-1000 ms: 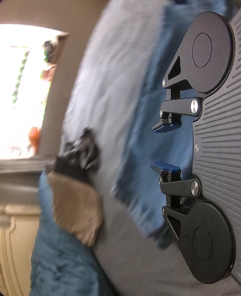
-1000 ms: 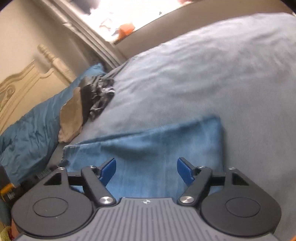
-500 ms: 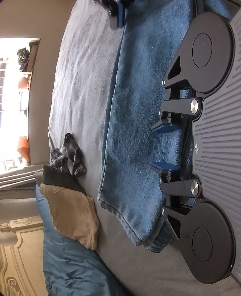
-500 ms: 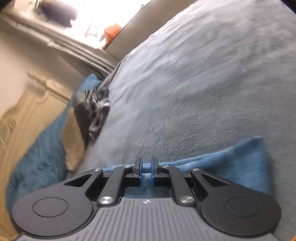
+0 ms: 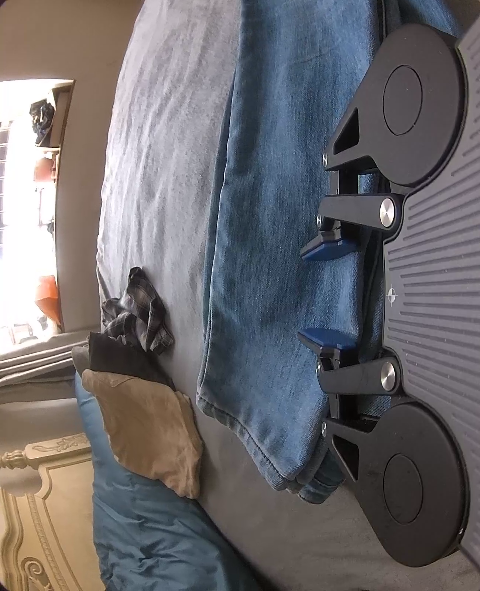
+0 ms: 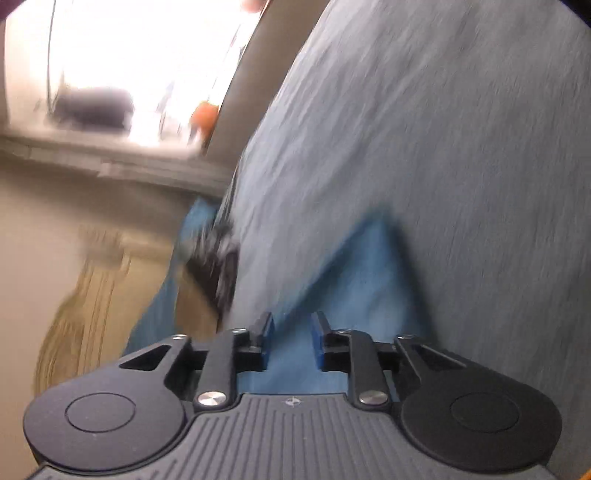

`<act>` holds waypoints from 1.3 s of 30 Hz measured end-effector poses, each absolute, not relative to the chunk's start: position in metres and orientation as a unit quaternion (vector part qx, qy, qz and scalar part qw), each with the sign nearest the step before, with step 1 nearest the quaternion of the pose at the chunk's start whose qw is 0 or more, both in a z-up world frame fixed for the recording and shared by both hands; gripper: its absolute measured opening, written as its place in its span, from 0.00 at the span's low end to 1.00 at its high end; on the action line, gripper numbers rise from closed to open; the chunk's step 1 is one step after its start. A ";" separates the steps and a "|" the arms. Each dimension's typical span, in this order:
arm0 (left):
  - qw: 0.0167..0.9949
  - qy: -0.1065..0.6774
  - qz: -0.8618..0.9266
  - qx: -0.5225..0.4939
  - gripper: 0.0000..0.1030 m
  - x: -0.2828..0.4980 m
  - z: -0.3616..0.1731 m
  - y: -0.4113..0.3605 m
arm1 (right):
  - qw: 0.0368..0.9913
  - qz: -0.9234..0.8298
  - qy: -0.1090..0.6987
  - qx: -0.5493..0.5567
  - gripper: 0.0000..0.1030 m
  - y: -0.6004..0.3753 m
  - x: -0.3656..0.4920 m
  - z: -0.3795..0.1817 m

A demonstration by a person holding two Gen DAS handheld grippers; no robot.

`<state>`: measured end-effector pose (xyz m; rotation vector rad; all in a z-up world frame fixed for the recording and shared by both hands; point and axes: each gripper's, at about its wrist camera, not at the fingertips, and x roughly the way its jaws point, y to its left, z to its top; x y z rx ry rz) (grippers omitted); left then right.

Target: Fold clothes

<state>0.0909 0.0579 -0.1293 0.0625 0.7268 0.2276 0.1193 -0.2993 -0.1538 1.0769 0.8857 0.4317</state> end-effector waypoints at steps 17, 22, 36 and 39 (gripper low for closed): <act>0.925 0.362 0.118 0.007 0.46 0.093 -0.128 0.062 | 0.787 0.143 0.397 0.449 0.62 -0.339 0.102 -0.151; 0.922 0.367 0.120 0.007 0.46 0.095 -0.128 0.062 | 0.772 0.141 0.429 0.447 0.62 -0.330 0.148 -0.180; 0.905 0.405 0.131 0.013 0.47 0.107 -0.123 0.058 | 0.745 0.188 0.457 0.448 0.62 -0.323 0.118 -0.180; 0.901 0.413 0.132 0.015 0.47 0.109 -0.122 0.058 | 0.739 0.187 0.455 0.461 0.61 -0.324 0.130 -0.182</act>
